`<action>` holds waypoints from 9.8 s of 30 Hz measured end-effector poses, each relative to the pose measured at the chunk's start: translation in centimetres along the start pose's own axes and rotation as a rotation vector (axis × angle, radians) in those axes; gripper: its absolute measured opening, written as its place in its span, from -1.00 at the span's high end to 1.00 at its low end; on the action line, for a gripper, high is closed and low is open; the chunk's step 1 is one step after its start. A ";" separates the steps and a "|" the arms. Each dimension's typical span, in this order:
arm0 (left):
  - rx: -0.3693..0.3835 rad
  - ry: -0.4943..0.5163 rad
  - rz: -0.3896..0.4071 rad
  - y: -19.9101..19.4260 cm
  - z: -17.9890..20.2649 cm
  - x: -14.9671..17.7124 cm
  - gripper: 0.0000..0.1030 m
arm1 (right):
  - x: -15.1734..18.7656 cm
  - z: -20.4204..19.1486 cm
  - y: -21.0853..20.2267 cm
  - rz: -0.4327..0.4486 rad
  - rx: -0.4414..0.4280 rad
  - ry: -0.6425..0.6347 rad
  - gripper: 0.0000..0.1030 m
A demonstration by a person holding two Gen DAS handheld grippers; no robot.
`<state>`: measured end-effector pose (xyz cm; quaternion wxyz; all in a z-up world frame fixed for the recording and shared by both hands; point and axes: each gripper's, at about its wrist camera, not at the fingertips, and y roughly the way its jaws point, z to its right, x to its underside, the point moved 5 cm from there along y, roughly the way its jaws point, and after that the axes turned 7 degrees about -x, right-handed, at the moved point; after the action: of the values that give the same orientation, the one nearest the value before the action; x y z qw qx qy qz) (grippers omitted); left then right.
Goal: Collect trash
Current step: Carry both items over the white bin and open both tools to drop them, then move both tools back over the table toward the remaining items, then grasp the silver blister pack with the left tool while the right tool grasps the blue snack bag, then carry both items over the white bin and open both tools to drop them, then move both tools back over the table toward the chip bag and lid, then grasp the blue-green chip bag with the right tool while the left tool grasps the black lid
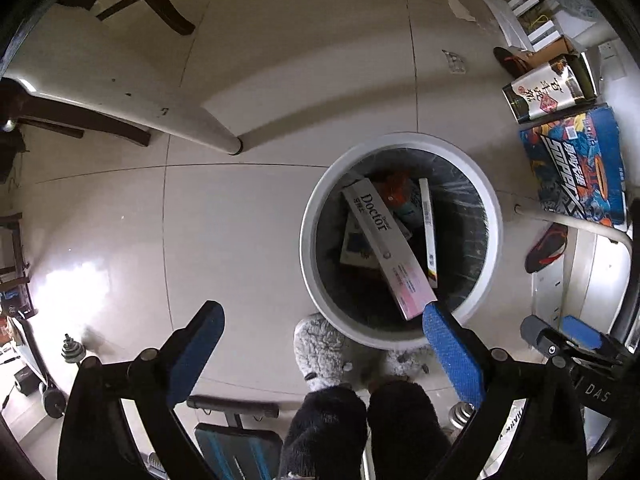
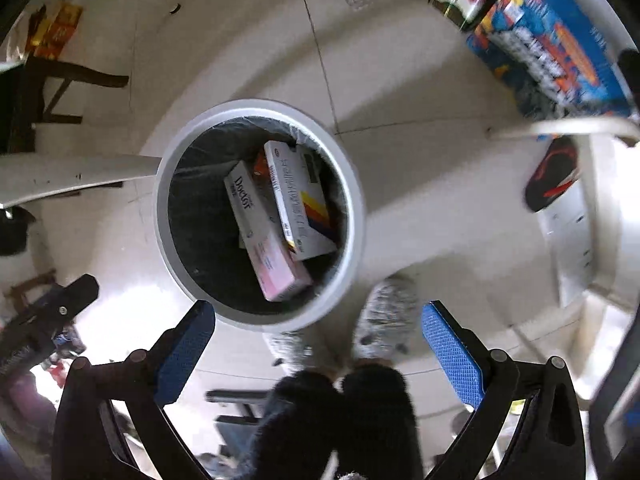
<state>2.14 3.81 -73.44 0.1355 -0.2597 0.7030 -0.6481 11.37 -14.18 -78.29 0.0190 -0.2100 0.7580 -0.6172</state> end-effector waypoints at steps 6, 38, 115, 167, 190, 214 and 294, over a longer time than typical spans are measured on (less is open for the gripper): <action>-0.011 0.018 0.010 -3.6 0.2 1.8 -0.97 | 1.5 -0.4 -4.8 0.044 0.063 -0.043 -1.00; 0.026 0.030 0.226 -34.8 -3.5 6.8 -0.97 | 11.4 -12.2 -38.9 0.246 -0.024 -0.067 -1.00; -0.005 -0.088 0.134 -36.0 16.3 -31.6 -0.21 | -39.2 1.3 -43.6 0.138 0.169 -0.085 -0.10; 0.238 0.213 0.216 -37.2 1.2 4.4 -0.21 | 9.3 -7.9 -40.6 0.245 -0.153 0.184 0.55; 0.225 -0.028 -0.083 3.6 3.8 -0.3 -0.23 | 0.1 1.9 0.4 0.041 -0.205 0.195 0.55; 0.004 0.005 0.052 0.0 -0.2 0.0 -0.96 | -1.0 -0.7 -0.8 0.100 -0.019 -0.025 -1.00; 0.016 -0.242 0.223 -41.2 14.8 -43.0 -0.96 | -59.1 -7.0 -47.8 -0.013 0.370 -0.600 -0.85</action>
<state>53.41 13.58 -41.15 0.2926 -0.2552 0.7006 -0.5987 77.26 5.36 -45.14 0.2747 -0.3801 0.5924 -0.6551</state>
